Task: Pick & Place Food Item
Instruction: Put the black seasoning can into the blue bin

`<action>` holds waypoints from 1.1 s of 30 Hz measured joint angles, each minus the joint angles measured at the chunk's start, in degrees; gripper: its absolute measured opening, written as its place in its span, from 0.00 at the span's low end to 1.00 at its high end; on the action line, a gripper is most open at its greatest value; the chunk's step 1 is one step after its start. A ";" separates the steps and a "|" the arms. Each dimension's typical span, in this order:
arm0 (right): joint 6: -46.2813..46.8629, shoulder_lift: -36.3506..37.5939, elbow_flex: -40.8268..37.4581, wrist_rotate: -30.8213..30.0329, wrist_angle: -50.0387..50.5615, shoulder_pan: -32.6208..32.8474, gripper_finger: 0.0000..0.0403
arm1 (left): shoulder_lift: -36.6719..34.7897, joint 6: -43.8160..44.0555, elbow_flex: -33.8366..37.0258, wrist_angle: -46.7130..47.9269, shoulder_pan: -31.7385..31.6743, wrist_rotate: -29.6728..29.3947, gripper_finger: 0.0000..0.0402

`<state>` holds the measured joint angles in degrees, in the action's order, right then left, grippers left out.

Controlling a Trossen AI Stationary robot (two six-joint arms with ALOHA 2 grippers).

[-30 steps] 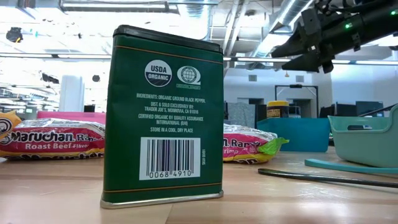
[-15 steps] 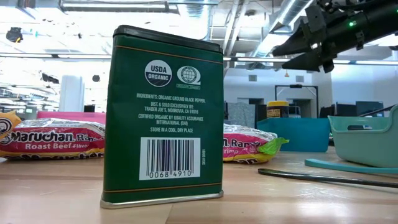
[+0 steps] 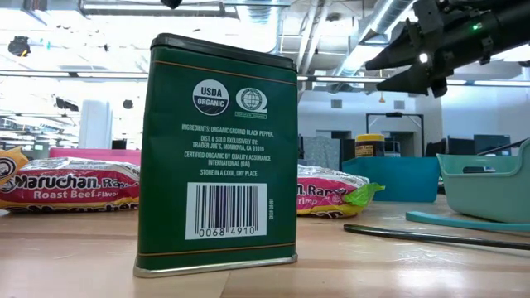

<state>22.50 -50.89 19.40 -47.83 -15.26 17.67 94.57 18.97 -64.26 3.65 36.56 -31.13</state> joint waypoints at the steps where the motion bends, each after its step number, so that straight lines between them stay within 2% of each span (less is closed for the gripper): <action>1: 0.00 0.00 0.00 0.00 0.07 0.00 0.81 | 1.22 0.69 -1.54 1.98 0.00 0.01 0.75; 9: 0.00 0.00 0.00 0.00 0.45 0.00 0.81 | 8.56 8.62 -10.87 18.46 -0.97 4.44 0.75; 17: 0.00 0.00 0.00 0.02 0.71 0.00 0.81 | 9.54 12.29 -12.56 19.21 -1.03 11.68 0.75; 28: 0.02 0.00 0.00 0.12 0.71 0.00 0.81 | 9.57 14.75 -12.56 22.30 -1.03 12.73 0.75; 33: 0.08 0.02 0.00 0.24 1.08 0.00 0.81 | 12.25 14.51 -12.56 21.70 -1.20 14.63 0.75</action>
<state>22.59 -50.88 19.40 -47.59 -14.18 17.67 106.82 33.48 -76.82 25.36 35.35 -16.49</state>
